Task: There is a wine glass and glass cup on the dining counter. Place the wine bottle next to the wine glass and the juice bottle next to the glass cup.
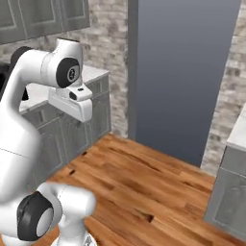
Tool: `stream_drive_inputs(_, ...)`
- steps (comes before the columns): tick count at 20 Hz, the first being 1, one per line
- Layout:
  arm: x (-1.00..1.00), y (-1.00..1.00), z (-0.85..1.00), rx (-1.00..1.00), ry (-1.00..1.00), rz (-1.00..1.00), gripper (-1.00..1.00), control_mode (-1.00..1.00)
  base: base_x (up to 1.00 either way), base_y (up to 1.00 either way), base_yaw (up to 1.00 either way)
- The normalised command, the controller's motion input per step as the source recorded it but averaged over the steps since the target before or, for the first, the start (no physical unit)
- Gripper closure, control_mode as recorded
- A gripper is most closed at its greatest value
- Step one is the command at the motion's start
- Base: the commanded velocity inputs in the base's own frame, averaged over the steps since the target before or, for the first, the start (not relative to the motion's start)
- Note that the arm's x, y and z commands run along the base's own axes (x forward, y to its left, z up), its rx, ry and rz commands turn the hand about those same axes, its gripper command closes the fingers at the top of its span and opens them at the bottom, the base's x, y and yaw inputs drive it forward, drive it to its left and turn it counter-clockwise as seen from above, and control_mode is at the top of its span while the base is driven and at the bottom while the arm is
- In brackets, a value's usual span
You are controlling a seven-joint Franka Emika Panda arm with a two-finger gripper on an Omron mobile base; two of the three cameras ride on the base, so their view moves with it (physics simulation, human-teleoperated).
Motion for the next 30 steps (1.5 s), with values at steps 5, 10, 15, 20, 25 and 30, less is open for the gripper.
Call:
stream_drive_inputs(5, 0.00, 0.00, 0.00, 0.00, 0.00, 0.00, -1.00, 1.00, 1.00, 0.00, 0.53)
stream_drive_inputs(10, 0.00, 0.00, 0.00, 0.00, 0.00, 0.00, -1.00, 1.00, 0.97, 0.00, 0.67)
stream_drive_inputs(15, 0.00, 0.00, 0.00, 0.00, 0.00, 0.00, -1.00, 1.00, 0.73, -0.04, 0.71)
stream_drive_inputs(20, 0.00, 0.00, 0.00, 0.00, 0.00, 0.00, -1.00, 1.00, 0.30, -0.21, 0.65)
stream_drive_inputs(25, 0.00, 0.00, 0.00, 0.00, 0.00, 0.00, -1.00, 1.00, 0.10, -0.49, 0.55)
stream_drive_inputs(30, 0.00, 0.00, 0.00, 0.00, 0.00, 0.00, -1.00, 1.00, 0.47, -0.84, 0.43)
